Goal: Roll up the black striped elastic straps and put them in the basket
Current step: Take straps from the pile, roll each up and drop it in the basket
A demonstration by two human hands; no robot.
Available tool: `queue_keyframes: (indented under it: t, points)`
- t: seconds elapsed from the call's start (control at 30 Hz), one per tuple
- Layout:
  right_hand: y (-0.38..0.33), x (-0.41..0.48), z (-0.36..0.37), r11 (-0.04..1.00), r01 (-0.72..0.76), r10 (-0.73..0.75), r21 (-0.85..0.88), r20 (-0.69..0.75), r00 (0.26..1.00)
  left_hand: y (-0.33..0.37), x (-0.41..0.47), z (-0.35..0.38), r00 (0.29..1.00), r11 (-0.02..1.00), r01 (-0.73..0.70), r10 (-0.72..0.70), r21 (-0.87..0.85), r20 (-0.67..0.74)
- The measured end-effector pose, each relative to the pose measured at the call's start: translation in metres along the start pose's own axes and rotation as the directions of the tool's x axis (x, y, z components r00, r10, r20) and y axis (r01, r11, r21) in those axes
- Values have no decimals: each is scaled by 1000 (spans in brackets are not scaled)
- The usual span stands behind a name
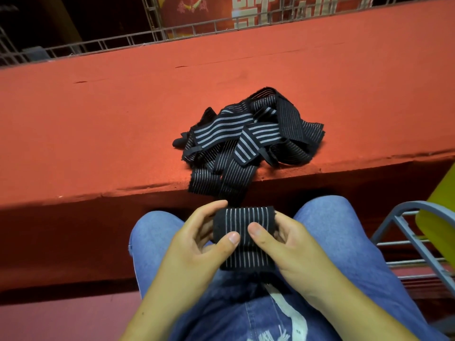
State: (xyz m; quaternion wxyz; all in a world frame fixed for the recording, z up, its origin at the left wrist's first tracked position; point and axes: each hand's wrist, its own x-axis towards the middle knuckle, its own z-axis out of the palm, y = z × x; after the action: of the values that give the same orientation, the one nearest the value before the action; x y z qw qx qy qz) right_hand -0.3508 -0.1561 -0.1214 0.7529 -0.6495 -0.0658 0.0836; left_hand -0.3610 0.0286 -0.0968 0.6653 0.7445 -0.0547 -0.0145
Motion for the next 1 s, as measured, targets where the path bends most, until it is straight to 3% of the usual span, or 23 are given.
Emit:
queue_keyframes:
  t: [0.17,0.33,0.43,0.53,0.83,1.0]
  points:
    - [0,0,0,1000,2,-2,29,-3,1000,-2,0,-1,1000,1000,-12,13,-8,21]
    - [1,1,1,952,-140,124,271,76,989,-2,0,-3,998,998,-57,56,25,28]
    - [-2,2,2,932,-201,169,301,129,977,-2,-1,-3,995,993,-98,98,65,10]
    - [-1,2,2,922,-199,180,333,87,980,-1,-3,-2,992,990,-122,119,67,38]
    - [-2,1,1,954,-99,88,285,52,995,3,-5,-4,989,991,-102,91,91,115]
    - [7,4,-1,988,-45,41,148,28,999,6,-3,-2,993,991,-115,113,63,39]
